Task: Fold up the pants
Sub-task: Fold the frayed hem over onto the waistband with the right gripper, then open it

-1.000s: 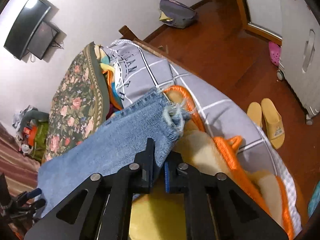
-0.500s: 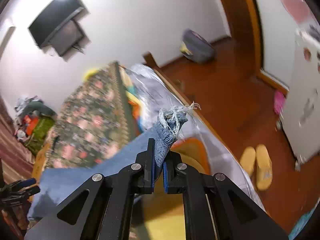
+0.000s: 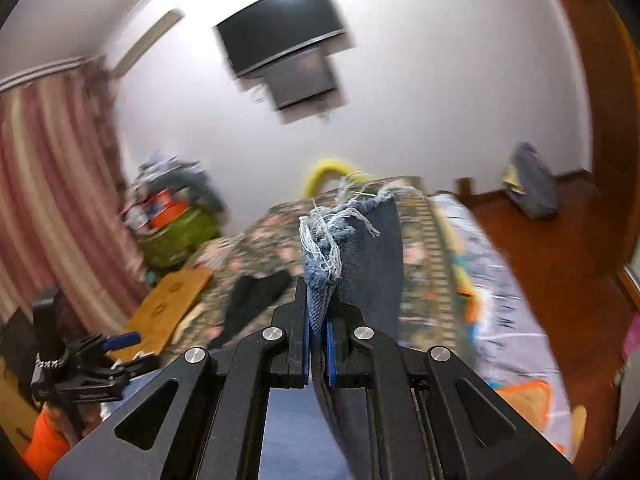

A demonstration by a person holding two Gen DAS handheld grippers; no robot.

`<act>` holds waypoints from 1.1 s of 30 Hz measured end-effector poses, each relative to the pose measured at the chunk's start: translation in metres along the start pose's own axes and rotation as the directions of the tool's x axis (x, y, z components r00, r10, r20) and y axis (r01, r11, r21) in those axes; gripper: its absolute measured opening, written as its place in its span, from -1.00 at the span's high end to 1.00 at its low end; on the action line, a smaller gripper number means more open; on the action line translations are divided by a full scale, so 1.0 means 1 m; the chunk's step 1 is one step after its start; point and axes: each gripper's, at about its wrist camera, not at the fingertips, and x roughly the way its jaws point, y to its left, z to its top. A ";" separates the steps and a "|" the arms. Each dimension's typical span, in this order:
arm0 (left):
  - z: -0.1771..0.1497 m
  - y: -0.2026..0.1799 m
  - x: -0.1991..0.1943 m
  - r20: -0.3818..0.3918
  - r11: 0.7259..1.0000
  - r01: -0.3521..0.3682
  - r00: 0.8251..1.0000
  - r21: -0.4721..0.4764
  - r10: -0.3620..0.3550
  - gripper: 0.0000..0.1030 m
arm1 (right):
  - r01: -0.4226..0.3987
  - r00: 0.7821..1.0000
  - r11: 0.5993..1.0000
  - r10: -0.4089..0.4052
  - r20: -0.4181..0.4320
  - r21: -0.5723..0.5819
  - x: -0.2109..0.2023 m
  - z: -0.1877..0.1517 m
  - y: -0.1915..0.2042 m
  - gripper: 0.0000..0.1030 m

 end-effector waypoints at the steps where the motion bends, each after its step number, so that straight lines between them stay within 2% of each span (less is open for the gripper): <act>1: -0.001 0.004 -0.004 0.009 1.000 -0.007 1.000 -0.003 0.007 -0.72 | -0.024 1.000 1.000 0.024 -0.018 -0.015 0.010 -0.003 0.013 0.90; 5: -0.012 0.027 -0.022 0.040 0.999 -0.029 0.999 -0.021 0.030 -0.79 | -0.092 0.991 0.995 0.088 -0.106 -0.034 0.049 -0.026 0.042 0.90; 10: -0.028 0.049 -0.031 0.029 0.997 -0.072 0.997 -0.033 0.073 -0.80 | -0.162 0.954 0.986 0.146 -0.261 -0.039 0.095 -0.070 0.071 0.90; 16: -0.050 0.068 -0.022 -0.034 0.993 -0.091 0.995 -0.070 0.089 -0.80 | -0.214 0.881 0.975 0.168 -0.443 -0.055 0.133 -0.124 0.096 0.88; 17: -0.053 0.070 -0.019 -0.045 0.993 -0.092 0.995 -0.077 0.088 -0.80 | -0.225 0.860 0.972 0.165 -0.483 -0.068 0.139 -0.134 0.099 0.83; 20: -0.056 0.072 -0.015 -0.063 0.992 -0.088 0.995 -0.088 0.083 -0.80 | -0.235 0.838 0.967 0.151 -0.524 -0.096 0.140 -0.150 0.108 0.73; 22: -0.056 0.070 -0.012 -0.068 0.992 -0.089 0.994 -0.085 0.083 -0.80 | -0.256 0.822 0.962 0.168 -0.544 -0.091 0.136 -0.152 0.110 0.56; 24: -0.053 0.067 -0.009 -0.070 0.993 -0.090 0.994 -0.075 0.085 -0.80 | -0.278 0.811 0.958 0.196 -0.551 -0.067 0.131 -0.150 0.109 0.30; 27: -0.045 0.060 -0.006 -0.071 0.995 -0.083 0.994 -0.060 0.079 -0.80 | -0.281 0.823 0.957 0.203 -0.531 -0.070 0.118 -0.137 0.104 0.10; 31: -0.030 0.042 0.001 -0.062 0.997 -0.068 0.996 -0.020 0.067 -0.80 | -0.225 0.883 0.970 0.162 -0.440 -0.095 0.097 -0.107 0.081 0.02; 33: -0.023 0.033 0.007 -0.065 0.998 -0.057 0.996 -0.002 0.057 -0.80 | -0.187 0.906 0.977 0.133 -0.402 -0.098 0.091 -0.093 0.066 -0.01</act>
